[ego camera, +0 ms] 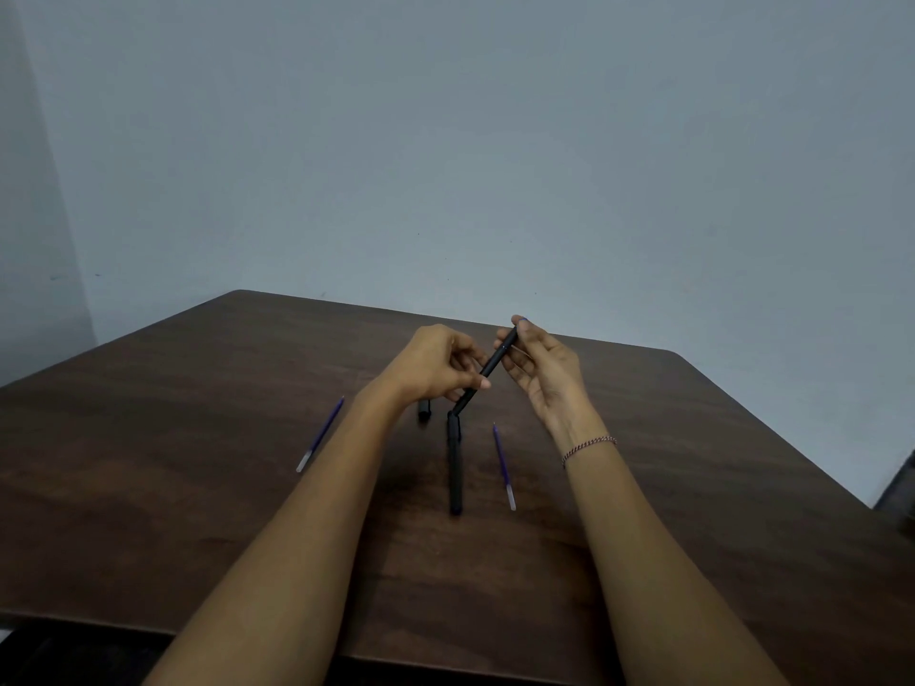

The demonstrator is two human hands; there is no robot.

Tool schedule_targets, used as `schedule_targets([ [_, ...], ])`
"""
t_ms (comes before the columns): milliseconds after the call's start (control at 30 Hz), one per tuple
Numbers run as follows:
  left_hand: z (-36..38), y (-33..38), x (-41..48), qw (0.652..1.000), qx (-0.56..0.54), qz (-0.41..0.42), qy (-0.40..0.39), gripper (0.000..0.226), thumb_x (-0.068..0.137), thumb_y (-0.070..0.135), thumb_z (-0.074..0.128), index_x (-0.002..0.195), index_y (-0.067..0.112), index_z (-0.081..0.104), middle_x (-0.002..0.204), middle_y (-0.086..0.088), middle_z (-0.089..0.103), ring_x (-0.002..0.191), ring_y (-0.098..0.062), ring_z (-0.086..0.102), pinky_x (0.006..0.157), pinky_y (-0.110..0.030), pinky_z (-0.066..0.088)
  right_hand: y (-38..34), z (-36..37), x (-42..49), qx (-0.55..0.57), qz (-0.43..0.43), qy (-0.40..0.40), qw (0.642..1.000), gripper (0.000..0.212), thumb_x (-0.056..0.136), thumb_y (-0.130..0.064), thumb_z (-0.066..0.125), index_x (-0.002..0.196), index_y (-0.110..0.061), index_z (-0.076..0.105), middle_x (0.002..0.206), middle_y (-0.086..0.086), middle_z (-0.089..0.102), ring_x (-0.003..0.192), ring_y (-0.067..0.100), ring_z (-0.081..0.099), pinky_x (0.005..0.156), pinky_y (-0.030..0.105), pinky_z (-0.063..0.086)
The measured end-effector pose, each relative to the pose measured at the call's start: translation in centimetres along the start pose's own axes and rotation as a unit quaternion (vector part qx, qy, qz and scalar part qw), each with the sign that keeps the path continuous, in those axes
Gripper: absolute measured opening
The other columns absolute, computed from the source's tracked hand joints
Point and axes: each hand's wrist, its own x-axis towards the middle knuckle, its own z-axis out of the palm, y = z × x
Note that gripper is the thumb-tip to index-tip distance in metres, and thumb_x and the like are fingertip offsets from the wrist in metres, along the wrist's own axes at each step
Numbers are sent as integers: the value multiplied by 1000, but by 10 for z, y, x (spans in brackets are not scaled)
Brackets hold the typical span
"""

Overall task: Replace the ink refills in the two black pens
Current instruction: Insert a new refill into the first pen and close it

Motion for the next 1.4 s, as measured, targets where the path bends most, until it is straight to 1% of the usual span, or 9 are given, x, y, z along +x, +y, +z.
schedule_targets([
  [100,0,0,0,1000,3,2,-2,32,72,11,78,102,7,66,75,0,63,64,-8,64,49,-13,50,0,-1,0,-2,6,15,1000,6,87,-19,65,90,-13,65,74,0,72,73,11,67,61,21,55],
  [267,0,1,0,1000,3,-1,-1,29,72,10,78,98,8,65,74,-1,63,62,-8,63,49,-14,50,0,-2,1,11,12,-16,1000,20,95,-20,52,107,-10,64,85,4,74,79,13,71,69,24,58],
  [500,0,3,-1,1000,7,3,-4,31,74,9,77,102,6,66,76,-1,62,65,-9,64,49,-14,51,-1,-2,0,-8,8,27,1000,5,85,-17,68,83,-13,66,73,1,72,65,9,68,58,18,54],
  [833,1,4,0,1000,22,1,2,29,76,9,75,104,6,67,72,1,64,62,-7,63,50,-13,51,1,4,-2,-36,-37,59,997,11,84,-19,69,80,-12,61,75,0,62,60,8,61,58,19,53],
  [933,1,2,0,1000,31,1,7,27,76,10,75,102,7,67,71,2,64,61,-6,63,50,-13,51,6,6,-1,-50,-58,62,995,12,86,-21,66,84,-11,60,77,1,62,62,8,61,59,19,54],
  [1033,-1,-3,2,999,42,3,28,26,77,11,74,102,8,66,73,2,65,65,-7,64,51,-14,52,10,9,1,-145,-76,54,985,30,95,-37,49,103,-9,57,84,2,61,68,11,61,58,21,55],
  [1167,-8,-14,7,990,89,-16,106,26,80,16,72,105,9,67,75,7,61,74,-11,62,68,-25,54,23,11,-1,-388,-121,24,913,32,99,-44,31,109,-20,49,97,2,61,80,11,58,70,28,49],
  [1300,-16,-26,10,974,132,-38,179,27,81,22,70,106,11,67,81,4,62,79,-12,59,80,-31,52,34,12,-4,-677,-179,-89,708,30,98,-40,39,105,-19,59,104,2,64,95,19,58,72,31,46],
  [1400,-19,-31,10,968,146,-65,193,25,81,23,69,104,12,67,87,1,66,85,-16,62,83,-35,53,38,23,-8,-732,-193,-145,637,31,98,-39,40,117,-24,59,113,3,62,106,21,53,83,39,49],
])
